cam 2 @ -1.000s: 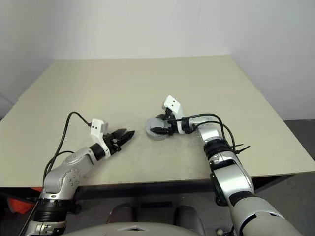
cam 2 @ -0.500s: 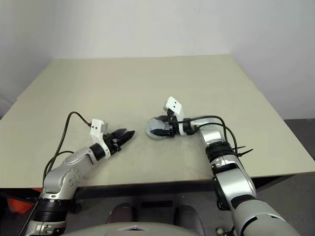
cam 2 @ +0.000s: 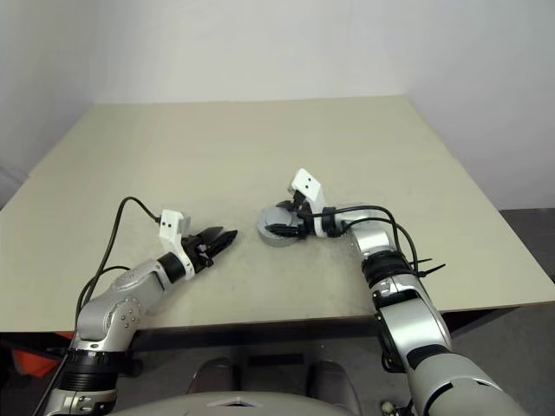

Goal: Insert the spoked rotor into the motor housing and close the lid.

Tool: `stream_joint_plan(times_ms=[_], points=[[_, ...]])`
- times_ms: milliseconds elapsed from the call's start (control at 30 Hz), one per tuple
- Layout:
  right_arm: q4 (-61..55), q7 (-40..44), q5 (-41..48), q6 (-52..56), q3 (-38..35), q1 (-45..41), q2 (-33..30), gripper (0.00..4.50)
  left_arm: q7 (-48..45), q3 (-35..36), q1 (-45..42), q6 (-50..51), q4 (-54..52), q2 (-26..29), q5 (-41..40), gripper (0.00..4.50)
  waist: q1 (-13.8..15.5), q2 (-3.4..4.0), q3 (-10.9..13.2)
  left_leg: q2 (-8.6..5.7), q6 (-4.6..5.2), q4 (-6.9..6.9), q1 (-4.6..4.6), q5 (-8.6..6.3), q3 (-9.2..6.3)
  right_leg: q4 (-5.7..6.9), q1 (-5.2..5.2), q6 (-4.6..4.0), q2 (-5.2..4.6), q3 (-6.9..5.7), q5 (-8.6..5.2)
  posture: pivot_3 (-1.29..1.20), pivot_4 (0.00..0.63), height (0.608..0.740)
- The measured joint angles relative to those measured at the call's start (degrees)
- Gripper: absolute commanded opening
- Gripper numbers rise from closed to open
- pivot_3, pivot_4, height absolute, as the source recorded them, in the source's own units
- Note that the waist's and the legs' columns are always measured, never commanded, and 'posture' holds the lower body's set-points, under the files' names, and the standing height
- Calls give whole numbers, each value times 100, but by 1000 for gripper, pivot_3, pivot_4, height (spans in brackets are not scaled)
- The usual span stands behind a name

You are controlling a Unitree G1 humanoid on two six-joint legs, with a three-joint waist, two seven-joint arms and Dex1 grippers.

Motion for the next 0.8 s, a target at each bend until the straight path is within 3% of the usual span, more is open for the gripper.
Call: stream_joint_plan(times_ms=[800], points=[[521, -364, -261, -391, 169, -212, 4, 3132, 29, -6, 8, 0, -3, -8, 6, 2733, 5, 0, 0, -1, -8, 0, 42, 5, 0, 2, 54, 41, -3, 3, -23, 0, 0, 740]])
